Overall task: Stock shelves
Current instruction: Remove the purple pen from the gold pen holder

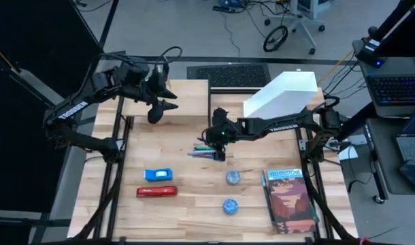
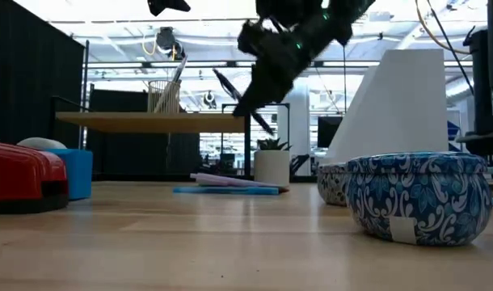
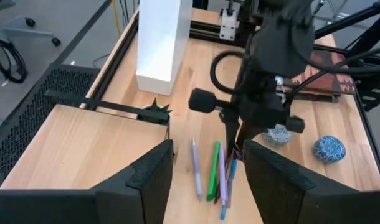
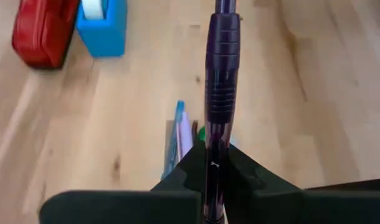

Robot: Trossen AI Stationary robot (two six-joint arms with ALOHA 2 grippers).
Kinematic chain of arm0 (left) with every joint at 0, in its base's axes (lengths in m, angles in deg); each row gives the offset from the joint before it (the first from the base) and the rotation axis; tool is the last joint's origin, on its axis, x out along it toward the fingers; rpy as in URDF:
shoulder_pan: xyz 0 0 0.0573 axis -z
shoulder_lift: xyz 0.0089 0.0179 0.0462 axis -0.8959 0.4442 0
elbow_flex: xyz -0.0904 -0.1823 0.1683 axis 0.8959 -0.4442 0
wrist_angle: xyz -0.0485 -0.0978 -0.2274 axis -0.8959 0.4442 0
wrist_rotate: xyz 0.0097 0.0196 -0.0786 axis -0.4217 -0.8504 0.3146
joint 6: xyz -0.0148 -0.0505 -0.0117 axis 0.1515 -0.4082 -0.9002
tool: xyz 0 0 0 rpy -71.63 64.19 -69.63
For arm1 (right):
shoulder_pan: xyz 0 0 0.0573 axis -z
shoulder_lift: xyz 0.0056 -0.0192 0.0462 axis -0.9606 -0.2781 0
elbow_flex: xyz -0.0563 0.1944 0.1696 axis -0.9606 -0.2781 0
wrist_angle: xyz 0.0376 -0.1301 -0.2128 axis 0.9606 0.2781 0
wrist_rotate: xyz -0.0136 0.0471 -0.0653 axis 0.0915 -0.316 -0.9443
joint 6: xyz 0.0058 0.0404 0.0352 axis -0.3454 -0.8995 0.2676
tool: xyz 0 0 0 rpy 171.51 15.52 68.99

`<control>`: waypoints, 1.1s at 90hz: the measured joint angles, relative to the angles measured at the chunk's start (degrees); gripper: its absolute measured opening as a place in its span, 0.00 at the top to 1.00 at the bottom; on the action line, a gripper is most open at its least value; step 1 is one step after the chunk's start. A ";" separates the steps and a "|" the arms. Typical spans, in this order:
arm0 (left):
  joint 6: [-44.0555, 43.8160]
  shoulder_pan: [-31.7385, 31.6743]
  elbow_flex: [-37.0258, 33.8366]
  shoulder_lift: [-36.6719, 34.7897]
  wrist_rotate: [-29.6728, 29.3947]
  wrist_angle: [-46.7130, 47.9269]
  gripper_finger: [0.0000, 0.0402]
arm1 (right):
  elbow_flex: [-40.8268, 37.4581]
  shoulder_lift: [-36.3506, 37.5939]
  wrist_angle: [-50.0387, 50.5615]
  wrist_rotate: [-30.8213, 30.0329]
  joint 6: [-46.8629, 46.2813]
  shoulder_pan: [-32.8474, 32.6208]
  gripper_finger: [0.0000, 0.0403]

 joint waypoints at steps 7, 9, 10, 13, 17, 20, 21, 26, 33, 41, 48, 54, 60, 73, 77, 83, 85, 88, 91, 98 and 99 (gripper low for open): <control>-0.01 0.00 0.00 0.00 0.00 0.38 0.56 | -3.59 0.00 -4.42 0.02 1.78 0.12 0.98; -0.01 0.02 0.00 0.00 0.00 0.37 0.56 | -4.54 0.00 -5.82 0.03 2.30 0.16 0.98; -0.02 0.02 0.00 0.00 0.00 0.37 0.56 | -5.02 0.00 -6.51 0.03 2.55 0.23 0.98; -0.02 0.00 0.00 0.00 0.00 0.37 0.56 | -6.46 0.00 -8.83 0.02 3.28 0.29 0.98; -0.02 0.00 0.00 0.00 0.00 0.37 0.56 | -8.12 -0.03 -11.88 0.02 4.18 0.52 0.98; -0.04 0.00 0.00 0.00 0.00 0.35 0.56 | -9.18 -0.35 -14.11 0.04 4.55 0.77 0.98; -0.04 0.00 0.00 0.00 0.00 0.36 0.56 | -9.46 -0.45 -14.67 0.04 4.58 0.84 0.98; -0.04 0.00 0.00 0.00 0.00 0.35 0.56 | -10.42 -1.34 -16.29 0.26 4.49 1.39 0.98; -0.06 0.00 0.00 0.00 0.00 0.33 0.56 | -10.55 -3.50 -17.42 0.15 4.20 2.17 0.98; -0.34 0.00 0.00 0.00 0.00 0.33 0.56 | -10.40 -5.95 -19.31 0.00 4.22 2.67 0.97; -0.38 0.00 0.00 0.01 0.00 0.33 0.56 | -10.08 -7.66 -19.44 0.09 4.18 3.04 0.97; -0.42 0.00 0.00 0.00 0.00 0.33 0.56 | -10.04 -8.45 -19.42 0.24 3.59 3.25 0.96; -0.44 0.00 0.00 0.02 0.00 0.33 0.56 | -9.96 -8.67 -19.43 0.20 2.41 3.30 0.96; -0.44 0.00 0.00 0.02 -0.02 0.28 0.56 | -9.96 -8.86 -20.86 0.11 1.05 3.31 0.94; -0.44 0.01 0.00 0.02 -0.02 0.13 0.56 | -9.96 -8.87 -21.75 0.12 1.00 3.29 0.91; -0.44 0.00 0.00 0.02 -0.10 -0.09 0.56 | -9.96 -8.87 -22.49 0.18 0.26 3.29 0.86; -0.45 0.00 0.00 0.02 -0.15 -0.10 0.56 | -9.96 -8.87 -22.55 0.19 -0.18 3.29 0.84; -0.47 0.00 0.00 0.02 -0.17 -0.18 0.56 | -9.96 -8.87 -22.55 0.20 -0.79 3.29 0.80; -0.48 0.00 0.00 0.02 -0.17 -0.31 0.56 | -9.96 -8.87 -22.55 0.18 -1.18 3.29 0.77; -1.05 0.00 0.00 0.02 -0.16 -0.88 0.56 | -9.96 -8.87 -22.59 0.17 -1.84 3.03 0.68; -1.35 0.02 0.00 0.02 -0.17 -1.05 0.56 | -9.96 -8.87 -22.59 0.15 -1.88 2.99 0.67</control>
